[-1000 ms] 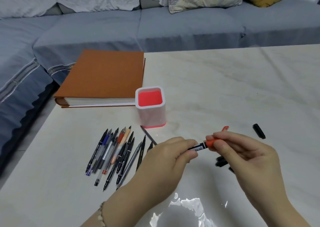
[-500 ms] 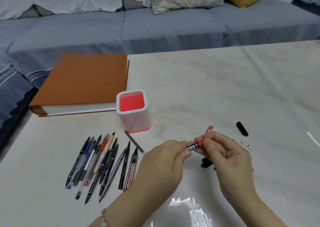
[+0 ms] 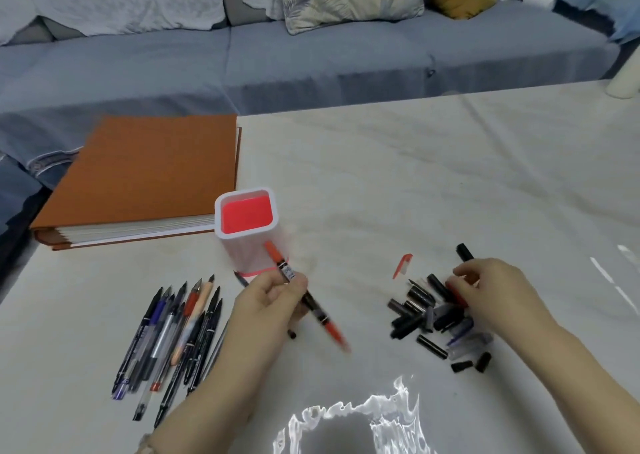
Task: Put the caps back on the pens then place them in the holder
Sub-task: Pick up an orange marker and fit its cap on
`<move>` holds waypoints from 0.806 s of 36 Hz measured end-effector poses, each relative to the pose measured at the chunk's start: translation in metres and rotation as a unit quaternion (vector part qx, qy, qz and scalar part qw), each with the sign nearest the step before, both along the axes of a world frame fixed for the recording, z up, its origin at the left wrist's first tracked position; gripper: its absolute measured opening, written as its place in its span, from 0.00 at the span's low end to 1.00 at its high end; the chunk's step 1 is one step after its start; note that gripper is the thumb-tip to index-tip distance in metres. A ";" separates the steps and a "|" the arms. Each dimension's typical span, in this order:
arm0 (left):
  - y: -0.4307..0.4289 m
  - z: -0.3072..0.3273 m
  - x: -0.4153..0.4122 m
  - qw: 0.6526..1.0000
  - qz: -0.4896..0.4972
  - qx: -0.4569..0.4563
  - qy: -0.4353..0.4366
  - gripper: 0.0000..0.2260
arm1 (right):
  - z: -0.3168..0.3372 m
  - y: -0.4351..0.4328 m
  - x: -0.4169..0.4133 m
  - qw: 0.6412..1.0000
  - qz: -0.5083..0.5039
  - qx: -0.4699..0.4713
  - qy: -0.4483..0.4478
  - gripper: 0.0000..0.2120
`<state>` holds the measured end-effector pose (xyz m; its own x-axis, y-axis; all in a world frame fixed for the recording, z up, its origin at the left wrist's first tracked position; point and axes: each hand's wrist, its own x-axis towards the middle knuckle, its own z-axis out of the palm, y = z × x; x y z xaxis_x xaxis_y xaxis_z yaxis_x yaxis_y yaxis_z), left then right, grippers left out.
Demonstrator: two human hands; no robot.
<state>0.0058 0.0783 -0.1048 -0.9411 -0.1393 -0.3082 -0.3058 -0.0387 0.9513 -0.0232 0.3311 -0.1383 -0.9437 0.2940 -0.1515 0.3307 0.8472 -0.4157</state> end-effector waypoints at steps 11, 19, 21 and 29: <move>-0.014 0.016 0.009 0.997 -0.009 0.053 -0.064 0.02 | -0.018 -0.002 -0.011 0.998 0.034 0.053 -0.023 0.11; -0.020 0.016 0.017 0.991 -0.016 0.115 -0.067 0.06 | 0.031 -0.052 0.023 0.946 0.159 -0.260 0.111 0.08; -0.023 0.016 0.019 0.990 -0.012 0.126 -0.066 0.06 | 0.036 -0.061 0.029 0.927 0.160 -0.315 0.123 0.09; -0.031 0.015 0.026 0.987 -0.012 0.146 -0.059 0.07 | 0.035 -0.071 0.031 0.905 0.150 -0.367 0.152 0.13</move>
<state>0.0313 0.0474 -0.0899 -0.8983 -0.0061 -0.4393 -0.4177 -0.2980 0.8583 0.0073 0.2599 -0.1036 -0.9953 -0.0573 0.0786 -0.0934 0.3388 -0.9362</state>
